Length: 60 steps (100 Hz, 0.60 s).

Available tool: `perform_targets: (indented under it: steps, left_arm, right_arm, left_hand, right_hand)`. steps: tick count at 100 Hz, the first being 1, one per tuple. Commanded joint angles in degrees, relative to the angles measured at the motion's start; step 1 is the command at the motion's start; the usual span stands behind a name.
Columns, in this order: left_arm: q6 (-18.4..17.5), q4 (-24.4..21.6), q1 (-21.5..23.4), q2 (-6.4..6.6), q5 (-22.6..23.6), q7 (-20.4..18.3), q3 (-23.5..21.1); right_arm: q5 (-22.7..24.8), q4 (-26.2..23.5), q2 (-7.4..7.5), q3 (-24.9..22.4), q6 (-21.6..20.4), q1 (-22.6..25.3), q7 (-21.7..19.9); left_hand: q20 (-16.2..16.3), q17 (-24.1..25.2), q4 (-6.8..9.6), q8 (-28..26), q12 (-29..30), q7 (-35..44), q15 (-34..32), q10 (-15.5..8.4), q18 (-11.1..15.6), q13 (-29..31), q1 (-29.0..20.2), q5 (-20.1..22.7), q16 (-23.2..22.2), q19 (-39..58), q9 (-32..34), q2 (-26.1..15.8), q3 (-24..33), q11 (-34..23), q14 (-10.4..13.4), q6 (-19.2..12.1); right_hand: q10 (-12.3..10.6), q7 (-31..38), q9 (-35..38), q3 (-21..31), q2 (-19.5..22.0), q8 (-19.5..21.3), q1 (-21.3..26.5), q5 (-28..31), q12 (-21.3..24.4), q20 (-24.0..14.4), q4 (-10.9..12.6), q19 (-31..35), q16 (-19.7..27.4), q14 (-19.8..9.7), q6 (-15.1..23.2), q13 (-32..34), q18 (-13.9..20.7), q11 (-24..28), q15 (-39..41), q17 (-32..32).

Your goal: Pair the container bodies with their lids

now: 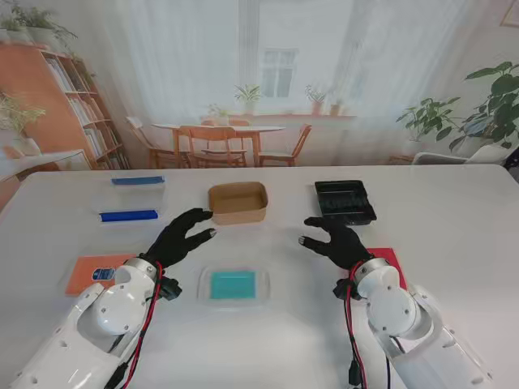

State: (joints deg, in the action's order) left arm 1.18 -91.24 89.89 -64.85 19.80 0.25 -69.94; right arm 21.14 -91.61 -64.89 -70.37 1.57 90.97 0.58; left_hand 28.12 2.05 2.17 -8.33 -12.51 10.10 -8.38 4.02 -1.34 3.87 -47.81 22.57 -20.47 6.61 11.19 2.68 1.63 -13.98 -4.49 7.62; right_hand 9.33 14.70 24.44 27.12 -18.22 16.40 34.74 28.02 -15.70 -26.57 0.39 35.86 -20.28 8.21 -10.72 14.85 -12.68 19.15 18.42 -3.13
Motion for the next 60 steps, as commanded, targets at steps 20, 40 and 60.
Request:
perform_targets:
  steps: [20,40,60]
  left_arm:
    - [0.4,-0.7,0.7,-0.25,0.4,0.1,0.0]
    - [0.2,-0.8,1.1,-0.24,0.7,0.4,-0.1]
    - [-0.5,-0.3,0.6,-0.30,0.6,0.5,0.1]
  right_arm:
    - [0.0,-0.5,0.01,-0.2,-0.1,0.2,-0.6]
    - [0.0,-0.6,0.01,-0.3,-0.4,0.4,-0.5]
    - [1.9,0.4,0.46,0.5,-2.2,-0.7,-1.4]
  left_hand:
    - [1.0,0.8,0.79,-0.8,-0.7,0.6,-0.9,-1.7,3.0,0.6,-2.5,0.6,-0.5,0.6,0.6,0.0,-1.0,-1.0,2.2,-0.9]
    - [1.0,0.8,0.79,-0.8,-0.8,0.6,-1.0,-1.7,3.0,0.7,-2.5,0.6,-0.5,0.7,0.6,0.0,-1.0,-1.1,2.1,-1.0]
    - [1.1,0.9,0.79,-0.8,-0.8,0.6,-1.0,-1.7,3.0,0.7,-2.5,0.7,-0.5,0.7,0.6,0.0,-1.0,-1.2,2.1,-0.9]
  right_hand:
    - [-1.6,0.4,1.9,0.7,-1.5,0.6,0.3,1.1,-0.3,-1.3,-0.8,1.2,-0.7,-1.6,1.6,0.4,2.2,0.2,0.3,-0.8]
    - [-1.6,0.6,2.0,0.8,-1.7,0.8,0.3,1.3,-0.4,-1.3,-0.8,1.3,-0.8,-1.5,1.6,0.6,2.1,0.3,0.3,-0.5]
    - [-1.0,1.4,3.4,1.1,-2.8,1.2,0.7,2.8,-0.6,-1.9,-0.7,2.6,-1.3,-1.0,1.8,2.0,1.8,0.7,1.4,0.4]
